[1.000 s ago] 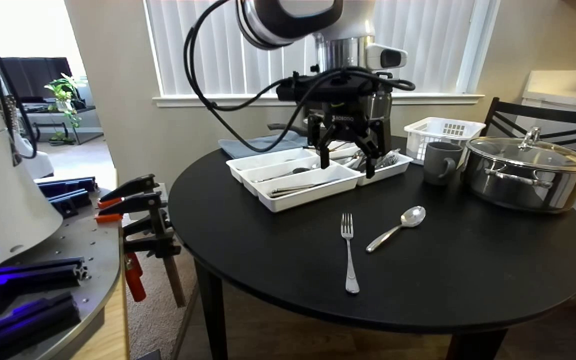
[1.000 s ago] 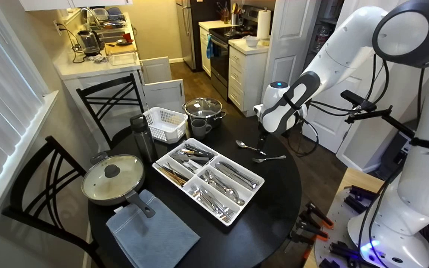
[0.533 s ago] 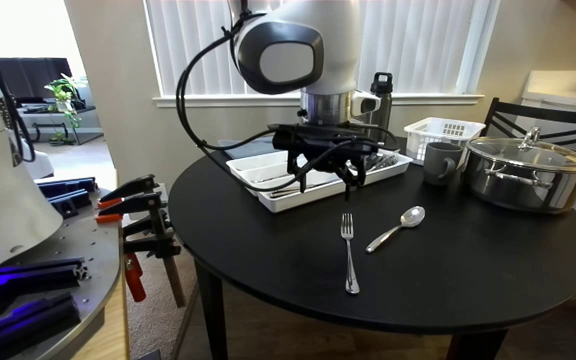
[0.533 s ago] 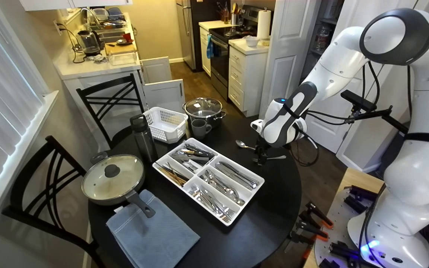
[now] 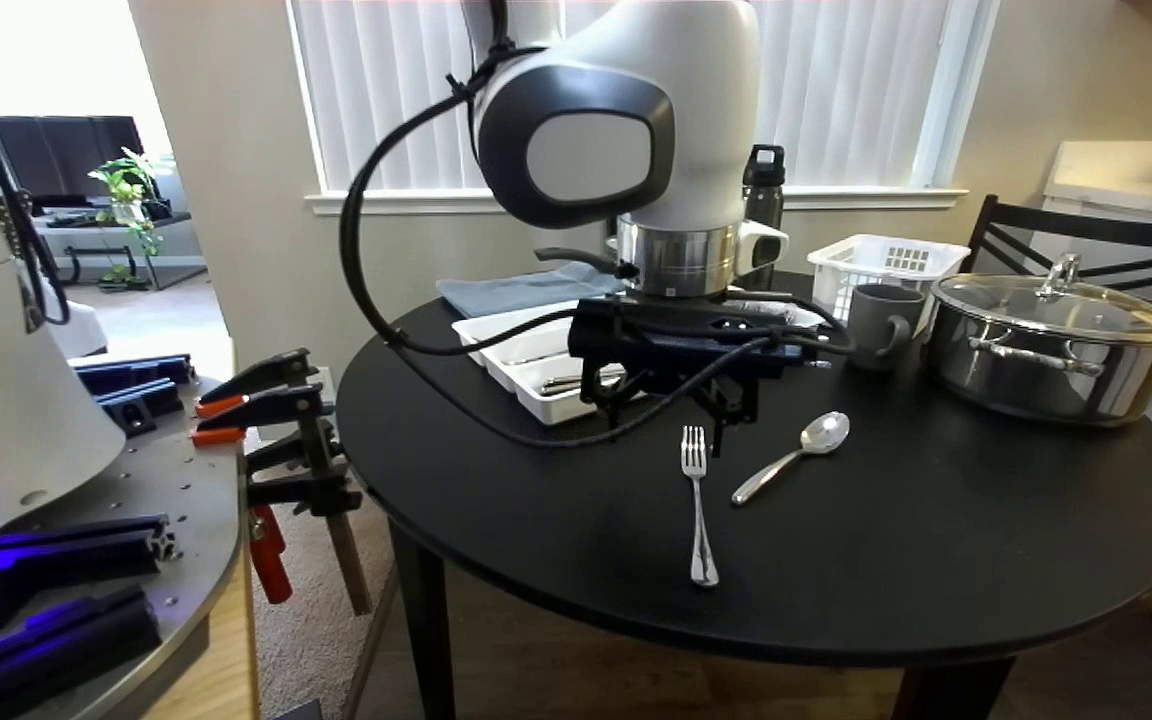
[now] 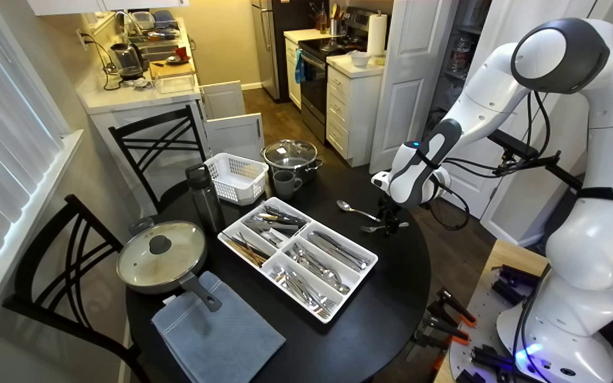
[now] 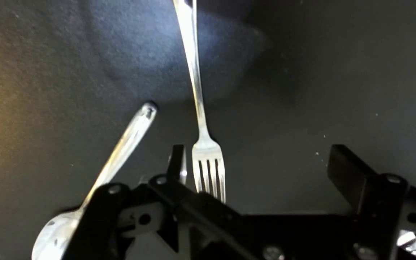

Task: Put the cutlery in the tray

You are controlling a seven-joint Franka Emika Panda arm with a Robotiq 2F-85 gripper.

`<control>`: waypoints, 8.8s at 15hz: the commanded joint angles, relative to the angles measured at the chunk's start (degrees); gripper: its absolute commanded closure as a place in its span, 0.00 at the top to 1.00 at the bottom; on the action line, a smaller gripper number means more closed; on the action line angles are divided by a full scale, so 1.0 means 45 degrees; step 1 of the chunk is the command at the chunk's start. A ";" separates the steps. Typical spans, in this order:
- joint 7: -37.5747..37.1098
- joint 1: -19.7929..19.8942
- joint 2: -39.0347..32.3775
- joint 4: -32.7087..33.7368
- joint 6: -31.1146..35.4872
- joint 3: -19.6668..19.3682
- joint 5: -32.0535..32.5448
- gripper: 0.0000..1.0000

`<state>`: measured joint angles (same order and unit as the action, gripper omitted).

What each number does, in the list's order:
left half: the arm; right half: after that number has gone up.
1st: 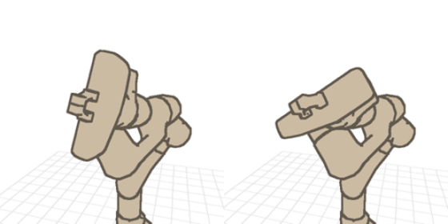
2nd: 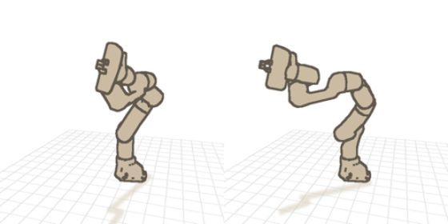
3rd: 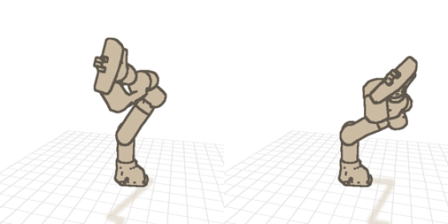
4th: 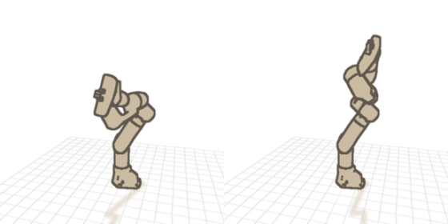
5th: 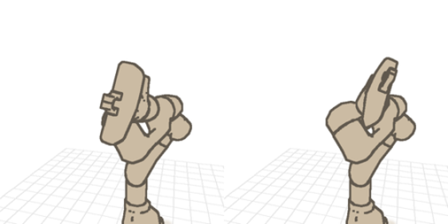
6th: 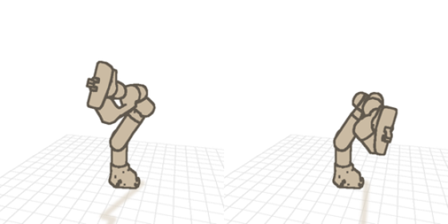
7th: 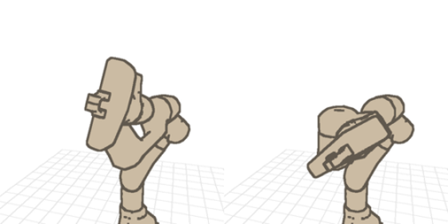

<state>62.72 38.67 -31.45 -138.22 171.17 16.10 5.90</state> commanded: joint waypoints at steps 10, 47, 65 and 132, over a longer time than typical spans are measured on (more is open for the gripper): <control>-0.0295 -0.2599 -0.1335 0.1119 -0.0069 -0.2785 0.0541 1.00; -1.0004 -0.6882 0.1340 0.0823 -0.5124 -0.3335 -0.0638 0.02; -1.1396 -0.6852 0.0810 0.3392 -1.0081 -0.2945 -0.5012 0.02; -0.8304 -0.6223 -0.1152 0.5096 -0.3789 -0.3439 -0.1419 1.00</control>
<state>23.36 7.51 -35.18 -113.27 147.86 0.07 -1.79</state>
